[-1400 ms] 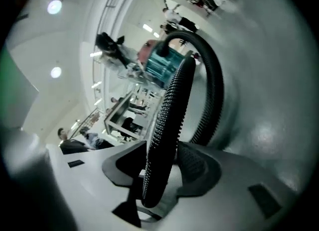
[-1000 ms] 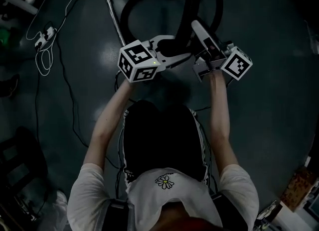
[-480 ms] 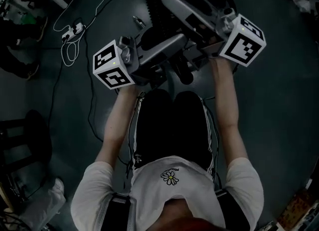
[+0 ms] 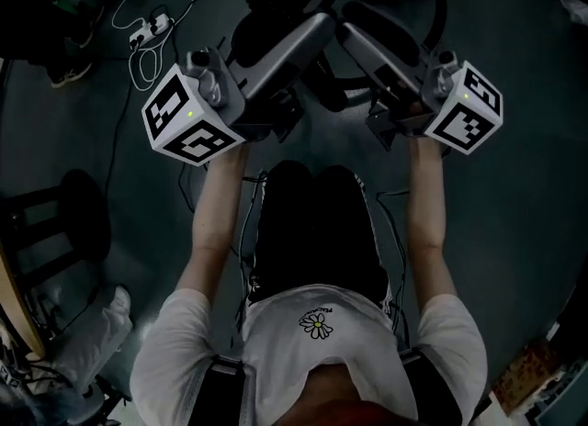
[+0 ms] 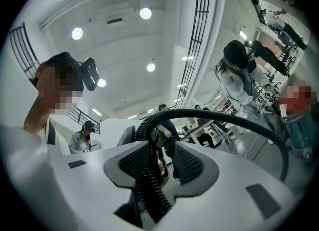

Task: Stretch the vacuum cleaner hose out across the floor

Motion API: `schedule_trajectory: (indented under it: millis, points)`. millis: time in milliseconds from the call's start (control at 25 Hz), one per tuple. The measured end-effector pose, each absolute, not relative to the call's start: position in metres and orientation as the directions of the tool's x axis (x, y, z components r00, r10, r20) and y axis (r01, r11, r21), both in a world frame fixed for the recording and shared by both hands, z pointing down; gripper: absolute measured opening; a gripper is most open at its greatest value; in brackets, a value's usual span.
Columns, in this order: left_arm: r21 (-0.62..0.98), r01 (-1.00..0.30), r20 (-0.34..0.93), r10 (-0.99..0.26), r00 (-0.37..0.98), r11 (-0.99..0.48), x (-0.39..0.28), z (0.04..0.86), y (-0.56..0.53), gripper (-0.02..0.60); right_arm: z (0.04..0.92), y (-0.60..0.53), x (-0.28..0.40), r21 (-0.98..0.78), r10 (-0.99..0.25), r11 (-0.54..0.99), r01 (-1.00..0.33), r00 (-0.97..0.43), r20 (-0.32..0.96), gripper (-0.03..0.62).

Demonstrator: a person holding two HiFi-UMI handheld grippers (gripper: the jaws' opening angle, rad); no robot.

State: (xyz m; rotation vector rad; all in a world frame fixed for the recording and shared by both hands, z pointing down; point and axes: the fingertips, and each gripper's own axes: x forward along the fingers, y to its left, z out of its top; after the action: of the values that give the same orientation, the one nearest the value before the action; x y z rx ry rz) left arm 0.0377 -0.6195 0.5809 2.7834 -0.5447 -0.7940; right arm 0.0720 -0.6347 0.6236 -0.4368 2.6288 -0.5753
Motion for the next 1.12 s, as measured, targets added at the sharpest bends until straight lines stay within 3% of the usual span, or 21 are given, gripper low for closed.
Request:
schedule_trajectory:
  millis: [320,480,600,720,840,960,1120]
  points:
    - [0.546,-0.399,-0.470,-0.664,0.582,-0.736,0.008,0.375,-0.583,0.183,0.428,-0.552,0.103,-0.562,-0.445,0.779,-0.279,-0.877,-0.182,0.176]
    - [0.653,-0.450,-0.340,-0.767,0.544,-0.609,-0.001,0.303,-0.530,0.184,0.364,-0.469,0.126,-0.758,-0.567,0.567,-0.323,-0.820,-0.075,0.176]
    - [0.700,-0.431,-0.295,-0.780,0.551,-0.569,-0.014,0.274,-0.473,0.184,0.356,-0.378,0.122,-0.859,-0.593,0.403,-0.316,-0.805,0.018,0.177]
    - [0.712,-0.405,-0.287,-0.765,0.576,-0.573,-0.024,0.266,-0.431,0.184,0.370,-0.288,0.088,-0.937,-0.506,0.288,-0.198,-0.862,0.027,0.177]
    - [0.711,-0.392,-0.284,-0.749,0.598,-0.583,-0.023,0.267,-0.409,0.184,0.376,-0.247,0.050,-0.980,-0.462,0.198,-0.032,-0.885,-0.064,0.178]
    - [0.708,-0.393,-0.262,-0.735,0.625,-0.586,-0.022,0.272,-0.375,0.184,0.379,-0.224,0.021,-0.987,-0.515,0.148,0.059,-0.847,-0.128,0.178]
    - [0.693,-0.389,-0.258,-0.712,0.653,-0.607,-0.019,0.272,-0.359,0.184,0.392,-0.225,0.008,-0.951,-0.668,-0.005,0.310,-0.709,-0.228,0.178]
